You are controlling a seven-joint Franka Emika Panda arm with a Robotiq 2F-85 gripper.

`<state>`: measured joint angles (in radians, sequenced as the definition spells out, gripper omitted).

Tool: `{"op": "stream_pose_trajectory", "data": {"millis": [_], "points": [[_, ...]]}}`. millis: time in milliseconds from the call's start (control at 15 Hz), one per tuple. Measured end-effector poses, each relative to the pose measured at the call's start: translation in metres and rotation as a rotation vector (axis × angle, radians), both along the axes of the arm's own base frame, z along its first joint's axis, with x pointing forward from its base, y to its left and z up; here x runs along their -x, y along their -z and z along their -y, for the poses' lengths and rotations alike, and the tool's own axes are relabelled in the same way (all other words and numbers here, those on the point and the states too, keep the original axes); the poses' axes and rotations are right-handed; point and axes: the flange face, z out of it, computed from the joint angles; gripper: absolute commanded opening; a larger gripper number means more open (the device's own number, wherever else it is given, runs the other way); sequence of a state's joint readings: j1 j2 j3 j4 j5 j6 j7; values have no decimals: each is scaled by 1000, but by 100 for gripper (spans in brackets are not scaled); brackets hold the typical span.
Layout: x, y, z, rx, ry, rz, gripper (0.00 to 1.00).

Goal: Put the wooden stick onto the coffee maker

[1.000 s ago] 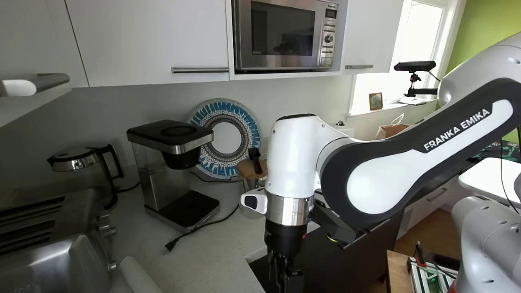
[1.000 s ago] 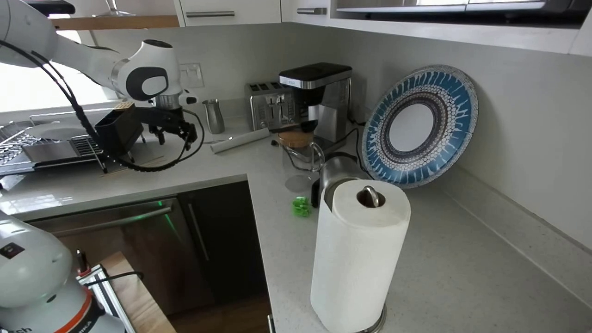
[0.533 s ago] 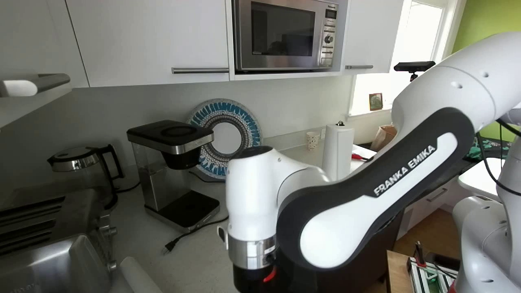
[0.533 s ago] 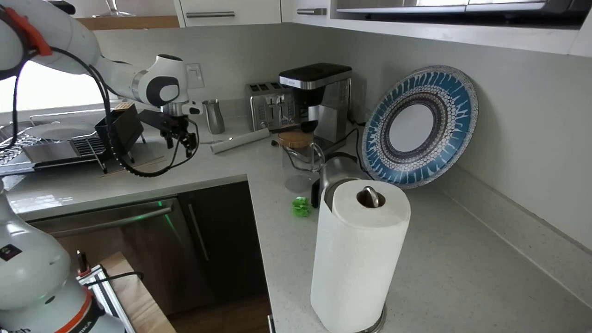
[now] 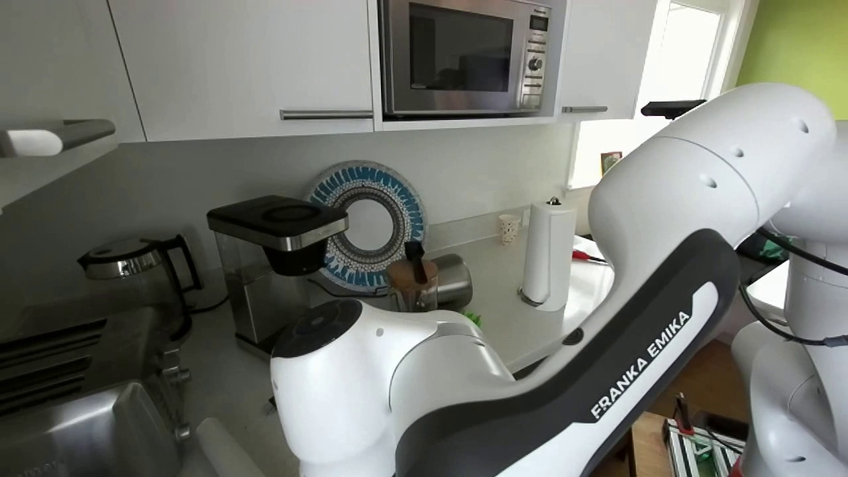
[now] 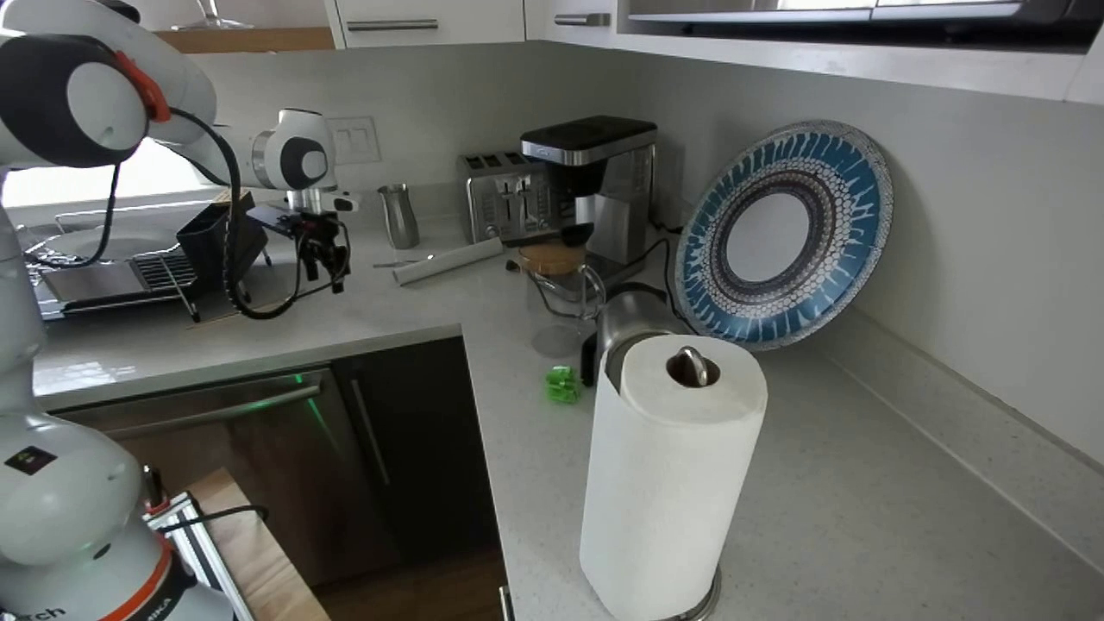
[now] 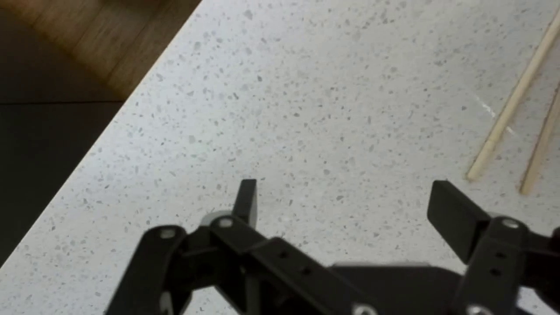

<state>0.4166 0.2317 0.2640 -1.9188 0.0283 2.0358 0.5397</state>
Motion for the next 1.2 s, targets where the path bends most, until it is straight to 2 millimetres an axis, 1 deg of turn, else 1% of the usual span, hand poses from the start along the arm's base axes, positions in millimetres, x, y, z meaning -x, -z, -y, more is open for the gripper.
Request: {"op": "stream_pose_trajectory", "data": {"millis": [133,267,467,533,600,667,733,800,867,933,1000,1133,1200], "points": [[-6,0,2,5,101,-3,100],[-17,5,-4,5,209,-8,100],[-30,16,-25,-13,301,-31,99],[-33,18,-33,-23,312,-39,88],[-34,20,-42,-34,312,-46,90],[-34,21,-50,-43,307,-55,86],[-32,22,-58,-47,299,-68,86],[-29,24,-67,-48,284,-88,89],[-24,25,-75,-49,266,-108,94],[-19,26,-83,-46,248,-126,88],[-14,27,-91,-37,231,-139,94],[-6,27,-101,-26,208,-151,95],[-4,27,-103,-25,204,-152,98]]}}
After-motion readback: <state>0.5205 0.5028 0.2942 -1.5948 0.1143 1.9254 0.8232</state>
